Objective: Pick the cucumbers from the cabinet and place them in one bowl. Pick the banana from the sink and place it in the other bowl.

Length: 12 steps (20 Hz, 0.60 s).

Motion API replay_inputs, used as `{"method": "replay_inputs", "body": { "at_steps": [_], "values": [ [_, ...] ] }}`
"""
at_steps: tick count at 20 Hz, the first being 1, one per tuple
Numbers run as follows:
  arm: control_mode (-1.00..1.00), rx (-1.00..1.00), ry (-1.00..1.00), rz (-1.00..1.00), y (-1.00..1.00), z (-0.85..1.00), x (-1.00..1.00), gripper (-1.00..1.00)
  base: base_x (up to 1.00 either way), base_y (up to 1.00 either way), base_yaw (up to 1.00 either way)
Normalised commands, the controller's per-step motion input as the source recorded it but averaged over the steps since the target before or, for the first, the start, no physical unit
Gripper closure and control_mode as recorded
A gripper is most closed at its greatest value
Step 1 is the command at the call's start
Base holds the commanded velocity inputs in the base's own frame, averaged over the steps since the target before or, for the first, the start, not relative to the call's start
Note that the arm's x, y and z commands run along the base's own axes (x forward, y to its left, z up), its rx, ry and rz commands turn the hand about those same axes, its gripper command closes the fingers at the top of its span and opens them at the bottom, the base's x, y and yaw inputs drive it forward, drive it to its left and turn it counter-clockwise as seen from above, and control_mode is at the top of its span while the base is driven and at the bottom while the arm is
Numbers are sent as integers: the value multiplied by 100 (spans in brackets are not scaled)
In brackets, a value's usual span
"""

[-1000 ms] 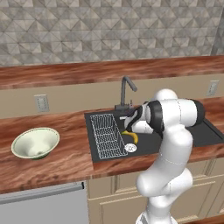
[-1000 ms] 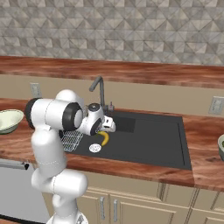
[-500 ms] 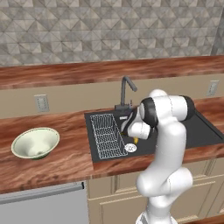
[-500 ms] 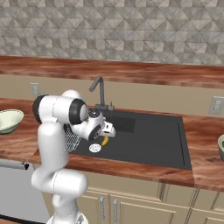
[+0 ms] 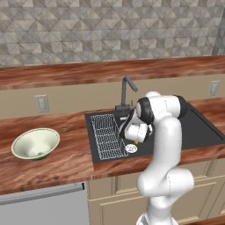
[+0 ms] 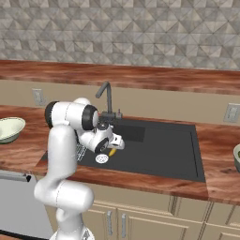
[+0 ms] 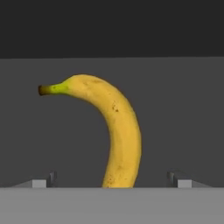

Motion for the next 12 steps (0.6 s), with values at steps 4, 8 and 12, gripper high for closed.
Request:
{"method": "replay_inputs", "body": {
  "at_steps": [4,8,12],
  "values": [
    [-100,0,0,0,-5,-33,30,-100,0,0,0],
    [-100,0,0,0,-7,-34,35,-100,0,0,0],
    [-100,0,0,0,-5,-38,37,-100,0,0,0]
  ]
}}
